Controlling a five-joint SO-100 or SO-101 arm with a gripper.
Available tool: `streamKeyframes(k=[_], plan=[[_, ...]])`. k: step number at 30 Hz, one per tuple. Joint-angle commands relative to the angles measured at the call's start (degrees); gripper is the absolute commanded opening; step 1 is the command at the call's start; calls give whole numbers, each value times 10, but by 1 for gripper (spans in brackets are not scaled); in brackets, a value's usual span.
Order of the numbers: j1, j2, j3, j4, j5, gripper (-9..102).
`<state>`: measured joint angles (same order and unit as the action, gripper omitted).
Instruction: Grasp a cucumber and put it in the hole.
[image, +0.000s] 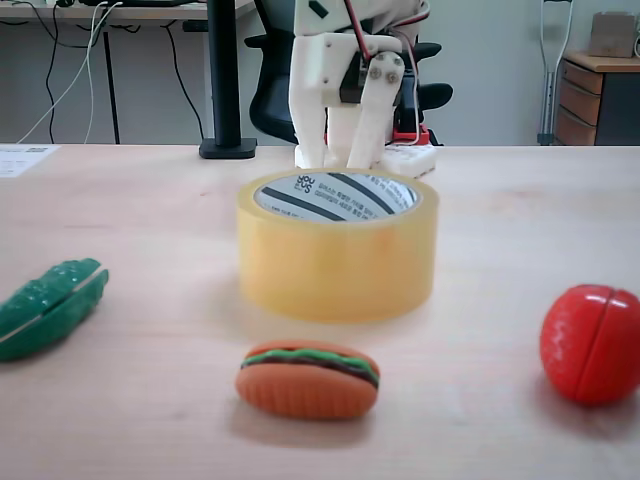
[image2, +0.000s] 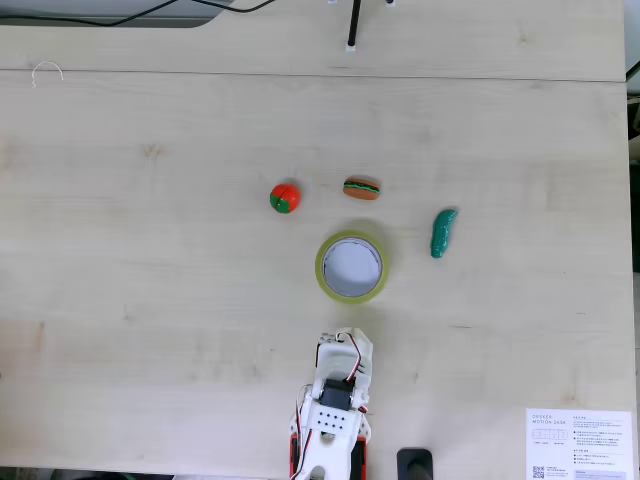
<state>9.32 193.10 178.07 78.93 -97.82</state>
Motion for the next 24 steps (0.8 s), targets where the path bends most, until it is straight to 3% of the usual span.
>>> streamKeyframes(k=[1,13,24], plan=[[4,1,1,8,0,0],[4,1,1,7,1,0],[32,2,-78,-96,-3,0]])
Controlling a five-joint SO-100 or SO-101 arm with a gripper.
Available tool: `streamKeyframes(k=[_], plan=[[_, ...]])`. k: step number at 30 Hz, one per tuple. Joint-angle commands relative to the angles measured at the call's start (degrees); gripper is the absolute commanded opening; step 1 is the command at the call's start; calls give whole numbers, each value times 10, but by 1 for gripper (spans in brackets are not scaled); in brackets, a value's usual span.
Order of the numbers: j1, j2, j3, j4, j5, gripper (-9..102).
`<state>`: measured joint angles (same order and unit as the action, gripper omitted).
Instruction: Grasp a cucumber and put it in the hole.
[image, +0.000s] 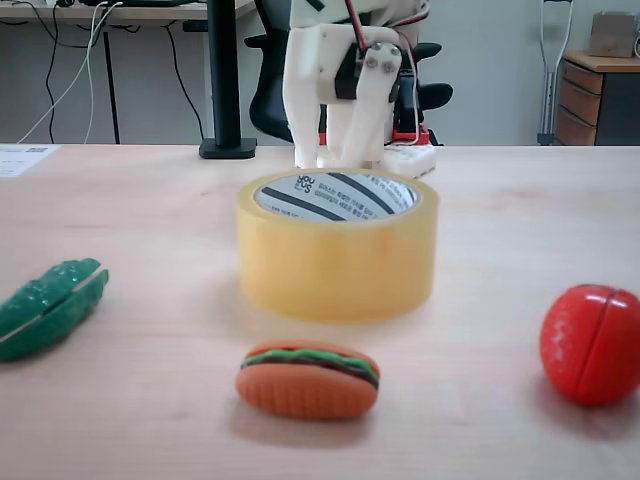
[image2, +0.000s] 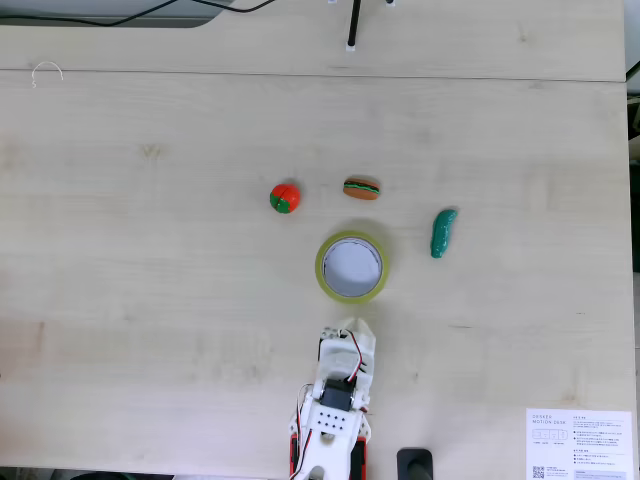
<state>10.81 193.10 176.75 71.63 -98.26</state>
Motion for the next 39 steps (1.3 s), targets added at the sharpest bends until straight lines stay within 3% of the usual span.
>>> streamKeyframes(k=[1,8,18,22,29,39], plan=[[25,2,-78,-20,2,0],[74,-31,-188,-20,2,0],[102,-499,-616,-26,1,1],[121,-647,-718,-67,0,10],[142,-780,-745,-178,-30,25],[161,-906,-746,-278,-83,35]])
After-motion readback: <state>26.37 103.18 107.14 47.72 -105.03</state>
